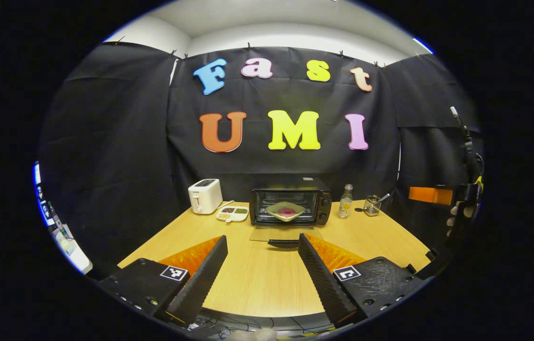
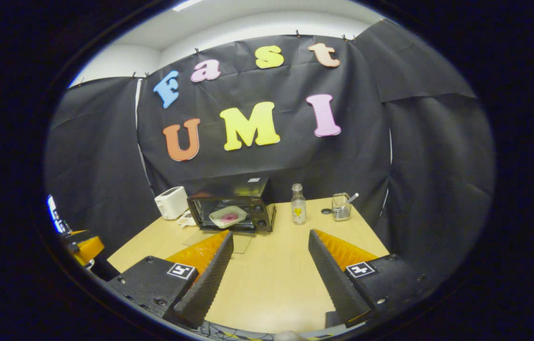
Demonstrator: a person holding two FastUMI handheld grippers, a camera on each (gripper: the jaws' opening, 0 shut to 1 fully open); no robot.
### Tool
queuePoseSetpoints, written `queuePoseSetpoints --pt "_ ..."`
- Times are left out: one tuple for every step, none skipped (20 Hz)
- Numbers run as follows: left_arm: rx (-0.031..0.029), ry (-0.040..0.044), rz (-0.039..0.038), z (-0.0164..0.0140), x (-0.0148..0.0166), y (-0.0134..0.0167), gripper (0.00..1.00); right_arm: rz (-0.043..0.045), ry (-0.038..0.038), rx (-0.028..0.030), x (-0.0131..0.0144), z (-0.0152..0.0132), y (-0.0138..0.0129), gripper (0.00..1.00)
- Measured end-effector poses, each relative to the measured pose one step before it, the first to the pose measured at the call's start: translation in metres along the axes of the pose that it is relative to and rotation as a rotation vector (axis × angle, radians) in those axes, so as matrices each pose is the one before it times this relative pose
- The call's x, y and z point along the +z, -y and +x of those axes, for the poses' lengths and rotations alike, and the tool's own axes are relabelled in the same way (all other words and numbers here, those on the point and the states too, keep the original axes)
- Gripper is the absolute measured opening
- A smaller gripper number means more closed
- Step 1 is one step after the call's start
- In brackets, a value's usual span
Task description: Open the electric oven with the left hand, put the food in, and close the electric oven.
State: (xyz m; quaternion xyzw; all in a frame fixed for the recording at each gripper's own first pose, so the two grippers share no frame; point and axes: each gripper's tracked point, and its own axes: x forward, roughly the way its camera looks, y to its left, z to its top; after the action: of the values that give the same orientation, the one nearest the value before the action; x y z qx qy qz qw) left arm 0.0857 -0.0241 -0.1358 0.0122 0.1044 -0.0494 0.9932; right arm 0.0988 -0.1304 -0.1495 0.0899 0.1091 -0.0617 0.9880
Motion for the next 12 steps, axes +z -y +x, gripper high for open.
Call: queuePoseSetpoints --pt "0.00206 -0.01574 0.00072 0.01207 -0.00384 0.00924 0.96 -0.02026 -0.00519 0.00337 0.00177 -0.00327 0.00824 0.96" --pt "-0.00417 -0.00146 0.00399 0.01141 -0.00194 0.00886 0.96 -0.01886 -0.00048 0.01192 0.00199 -0.00314 0.00709 0.96" --pt "-0.00355 -0.01002 0.00496 0.01034 -0.00477 0.00880 0.96 -0.01273 0.00205 0.02192 0.00253 -0.00014 0.00291 0.96" --pt "-0.00026 -0.01512 0.00895 0.01018 -0.00678 0.00694 0.95 -0.00837 -0.00287 0.00700 0.00075 0.00105 0.00477 0.96" --pt "-0.00438 -0.01534 0.00755 0.01132 -0.00769 0.00607 0.95 -0.00188 -0.00610 -0.00076 -0.00254 0.00137 0.00516 1.00" --pt "-0.00700 -0.02058 0.00180 0.00813 -0.00781 0.00563 0.96 0.00398 -0.00368 -0.00444 0.00100 0.00059 0.00478 0.96" --pt "-0.00866 -0.00799 0.00736 0.00947 -0.00526 0.00519 0.96 0.00580 0.00418 -0.00348 0.00280 0.00042 0.00255 0.96" --pt "-0.00586 -0.01702 0.01244 0.01227 -0.00781 0.00229 0.96 0.00691 0.00417 -0.00499 0.00317 -0.00456 0.00377 0.96" --pt "-0.00689 -0.03454 0.00245 0.01454 -0.01265 0.00084 0.96 -0.00028 0.00287 -0.00902 0.00214 -0.00285 0.00261 0.96" --pt "-0.01886 -0.02508 -0.00624 0.01338 -0.01109 0.00411 0.96 -0.00191 -0.00310 -0.01858 0.00087 -0.00002 0.00406 1.00" --pt "-0.01761 -0.01685 0.00358 0.01282 -0.00682 0.00362 0.96 0.00014 -0.00317 -0.02429 -0.00046 0.00227 0.00338 0.96" --pt "-0.01060 -0.01988 0.01479 0.01450 -0.00795 -0.00019 0.96 -0.00100 -0.00091 -0.02089 0.00223 0.00216 0.00129 0.96"
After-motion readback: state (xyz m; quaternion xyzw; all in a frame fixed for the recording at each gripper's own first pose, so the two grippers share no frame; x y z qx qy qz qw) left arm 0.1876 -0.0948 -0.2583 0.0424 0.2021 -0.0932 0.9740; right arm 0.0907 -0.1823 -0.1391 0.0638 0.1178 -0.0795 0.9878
